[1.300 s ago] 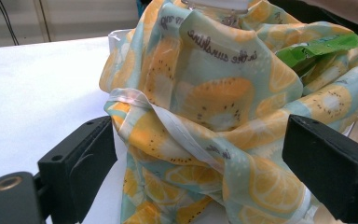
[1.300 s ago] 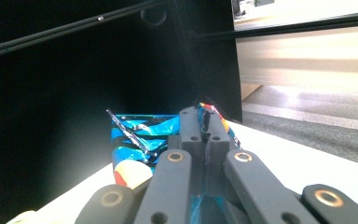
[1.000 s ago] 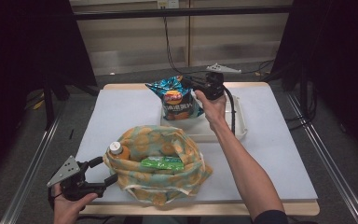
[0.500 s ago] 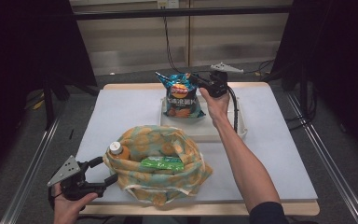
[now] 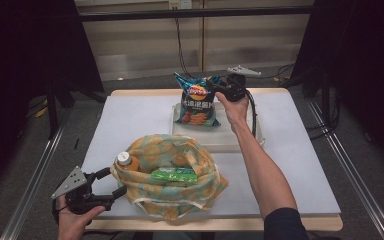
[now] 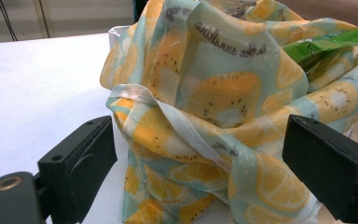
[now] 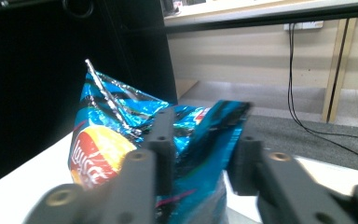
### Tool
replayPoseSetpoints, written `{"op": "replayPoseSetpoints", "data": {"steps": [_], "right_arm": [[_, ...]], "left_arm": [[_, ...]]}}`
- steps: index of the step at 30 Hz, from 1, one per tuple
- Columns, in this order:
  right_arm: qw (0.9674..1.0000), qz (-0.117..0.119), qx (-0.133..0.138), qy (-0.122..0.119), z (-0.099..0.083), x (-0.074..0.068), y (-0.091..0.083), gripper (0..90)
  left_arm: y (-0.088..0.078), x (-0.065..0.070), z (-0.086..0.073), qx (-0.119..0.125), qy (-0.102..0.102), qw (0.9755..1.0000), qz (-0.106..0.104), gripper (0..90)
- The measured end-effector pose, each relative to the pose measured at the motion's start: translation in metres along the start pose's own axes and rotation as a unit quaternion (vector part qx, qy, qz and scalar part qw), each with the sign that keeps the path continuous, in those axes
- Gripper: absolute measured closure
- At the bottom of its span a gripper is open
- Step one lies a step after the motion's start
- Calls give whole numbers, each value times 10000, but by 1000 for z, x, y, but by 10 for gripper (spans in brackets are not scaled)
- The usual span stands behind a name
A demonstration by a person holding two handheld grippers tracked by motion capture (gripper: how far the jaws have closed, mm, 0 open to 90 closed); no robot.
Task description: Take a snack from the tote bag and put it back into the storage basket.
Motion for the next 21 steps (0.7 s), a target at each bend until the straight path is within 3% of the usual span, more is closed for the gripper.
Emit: {"op": "replayPoseSetpoints", "data": {"steps": [5, 9, 16, 19, 20, 21], "right_arm": [[10000, -23, -86, 21, 3, 6, -2, 356], [9998, -41, -172, -51, 2, 8, -7, 243], [9995, -43, -290, -122, -2, 10, -25, 231], [9988, 58, -461, -165, -10, 8, -32, 340], [9988, 58, -461, -165, -10, 8, -32, 340], [9985, 123, -500, -183, -13, 8, -33, 404]], "left_arm": [[0, 1, 0, 8, -6, 10000, 22, 94], [0, 2, -1, 13, -35, 10000, 20, 94], [-2, 3, 0, -6, 48, 10000, 25, 94], [-2, 3, 0, 8, 54, 10000, 17, 94], [-2, 3, 0, 8, 54, 10000, 17, 94], [-2, 4, 0, 25, 43, 10000, 17, 94]]}}
Point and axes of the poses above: each handheld gripper's, and its own axes: y roughly forward along the jaws, z roughly out of its top, x roughly to its right, the point moved 3 cm from there along y, roughly forward along the jaws, and after that the axes turned 8 degrees about -x, right-handed, at the moved point
